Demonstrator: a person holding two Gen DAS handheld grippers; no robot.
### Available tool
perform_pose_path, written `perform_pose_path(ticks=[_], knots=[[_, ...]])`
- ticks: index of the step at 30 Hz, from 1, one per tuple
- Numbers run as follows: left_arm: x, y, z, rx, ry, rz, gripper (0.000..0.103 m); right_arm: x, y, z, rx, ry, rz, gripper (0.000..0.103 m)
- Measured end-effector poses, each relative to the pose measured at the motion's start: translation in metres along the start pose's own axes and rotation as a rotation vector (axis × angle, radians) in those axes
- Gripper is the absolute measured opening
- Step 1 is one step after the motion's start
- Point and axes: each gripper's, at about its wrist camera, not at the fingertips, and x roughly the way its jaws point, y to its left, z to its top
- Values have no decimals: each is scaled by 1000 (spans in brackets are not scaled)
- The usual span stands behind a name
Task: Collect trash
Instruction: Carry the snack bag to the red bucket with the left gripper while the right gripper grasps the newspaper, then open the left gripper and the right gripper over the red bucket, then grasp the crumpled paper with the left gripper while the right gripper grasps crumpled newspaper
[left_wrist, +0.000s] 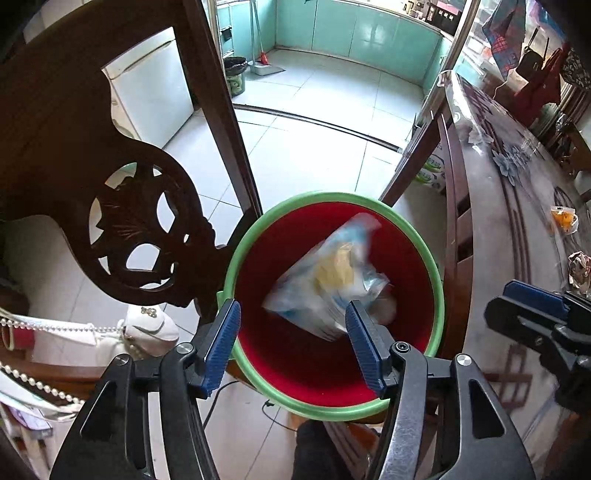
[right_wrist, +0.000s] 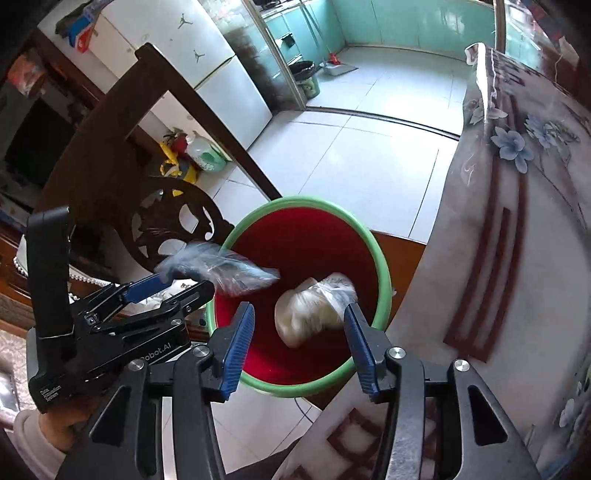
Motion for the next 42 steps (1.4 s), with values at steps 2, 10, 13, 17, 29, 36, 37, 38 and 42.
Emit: perform_pose_path(ticks=[2,10,13,17,29,36,37,38,42], knots=[[-4,-1,0,6,-7,1,58,-12,-4,-2,4,-21,-8,49],[-29,-33,-5,68,-47,-47,58,-95,-56,-31,59,-104,-129,52],[-38,-58,-8,100,-57,-77,61,-139,-94,-48,127,-149,-184,54],[-53,-98,-13,149,-82,-114,64,-206,-146,-67,192,-225,-277,57],[-104,-239,-42,153,-153,-198,83,-349,-323,-105,194,-328,-457,75],[-108,-300,-65,184,-124,-195,83,-329,-431,-111,288,-278,-495,75],[-109,-306,-64,185,-126,-191,83,-323,-438,-107,285,-280,-496,75],[-110,-308,-63,186,-129,-190,83,-317,-448,-101,278,-281,-500,75],[-105,-331,-48,184,-146,-176,83,-286,-481,-82,295,-249,-500,75]])
